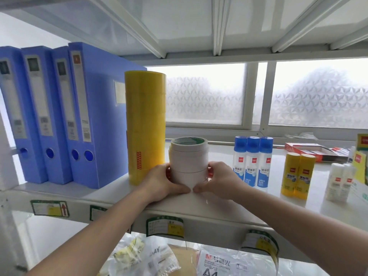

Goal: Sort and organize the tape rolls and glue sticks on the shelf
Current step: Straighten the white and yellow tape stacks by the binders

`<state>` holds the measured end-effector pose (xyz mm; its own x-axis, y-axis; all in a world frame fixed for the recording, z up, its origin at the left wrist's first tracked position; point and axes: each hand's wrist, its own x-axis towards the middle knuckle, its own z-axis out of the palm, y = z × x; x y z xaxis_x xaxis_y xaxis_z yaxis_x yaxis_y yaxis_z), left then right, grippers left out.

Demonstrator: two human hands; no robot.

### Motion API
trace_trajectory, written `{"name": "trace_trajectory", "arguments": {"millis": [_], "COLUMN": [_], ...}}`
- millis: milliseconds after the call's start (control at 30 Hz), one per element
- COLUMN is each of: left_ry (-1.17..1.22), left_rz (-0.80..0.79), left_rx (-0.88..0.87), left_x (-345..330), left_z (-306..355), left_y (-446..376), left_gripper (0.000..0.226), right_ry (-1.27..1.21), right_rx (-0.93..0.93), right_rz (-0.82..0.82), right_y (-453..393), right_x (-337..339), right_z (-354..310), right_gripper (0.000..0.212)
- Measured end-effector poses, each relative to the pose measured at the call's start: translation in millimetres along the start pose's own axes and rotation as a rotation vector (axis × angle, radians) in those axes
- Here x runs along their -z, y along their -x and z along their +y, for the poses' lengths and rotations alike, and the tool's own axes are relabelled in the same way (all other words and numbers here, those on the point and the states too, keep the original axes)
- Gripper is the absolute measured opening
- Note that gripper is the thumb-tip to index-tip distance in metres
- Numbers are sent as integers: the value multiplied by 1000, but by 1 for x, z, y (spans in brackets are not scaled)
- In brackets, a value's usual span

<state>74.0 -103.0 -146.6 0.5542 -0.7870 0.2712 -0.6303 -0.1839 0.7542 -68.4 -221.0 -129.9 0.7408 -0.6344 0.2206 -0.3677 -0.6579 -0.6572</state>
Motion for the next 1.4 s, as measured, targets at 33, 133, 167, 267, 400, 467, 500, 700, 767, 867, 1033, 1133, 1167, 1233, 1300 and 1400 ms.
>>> {"name": "trace_trajectory", "arguments": {"millis": [33,133,167,267,400,467,500,700,767,867,1033,1133,1167,1233,1300,1400], "left_ry": [-11,-43,-44,-48,-34,-27,-18,-17,-9,5,28,34,34,51,66,53], "left_rz": [6,12,12,18,27,35,35,30,23,12,3,-1,-4,-9,-8,-10], "left_rx": [5,18,19,18,18,16,13,14,12,7,4,1,3,9,5,2], "left_x": [0,-1,-1,-2,-2,-2,-2,-1,-1,0,1,0,0,0,0,-1], "left_z": [0,1,2,3,4,3,3,3,3,4,6,6,6,4,3,5], "left_y": [0,1,1,1,1,1,1,1,1,3,4,4,4,4,4,3], "left_gripper": [71,67,67,65,67,67,66,66,65,65,66,65,64,62,60,58], "right_ry": [-21,-68,-76,-119,-206,-239,-249,-239,-212,-167,-176,-191,-193,-192,-210,-191], "right_rx": [3,5,3,-4,-30,-42,-42,-34,-42,-82,-110,-92,-87,-77,-61,-33], "right_rz": [-1,-3,-2,13,41,37,34,-4,-19,-27,-28,-27,-28,-32,-34,-22], "right_y": [0,2,2,2,2,2,2,3,2,-2,-6,-4,-4,-3,-3,-3], "right_x": [0,1,1,0,-3,-4,-4,1,1,3,3,2,2,-1,-4,-6], "right_z": [0,0,0,0,2,2,2,2,2,1,1,4,5,6,8,11], "right_gripper": [56,54,54,56,60,63,63,56,55,53,61,65,63,57,56,58]}}
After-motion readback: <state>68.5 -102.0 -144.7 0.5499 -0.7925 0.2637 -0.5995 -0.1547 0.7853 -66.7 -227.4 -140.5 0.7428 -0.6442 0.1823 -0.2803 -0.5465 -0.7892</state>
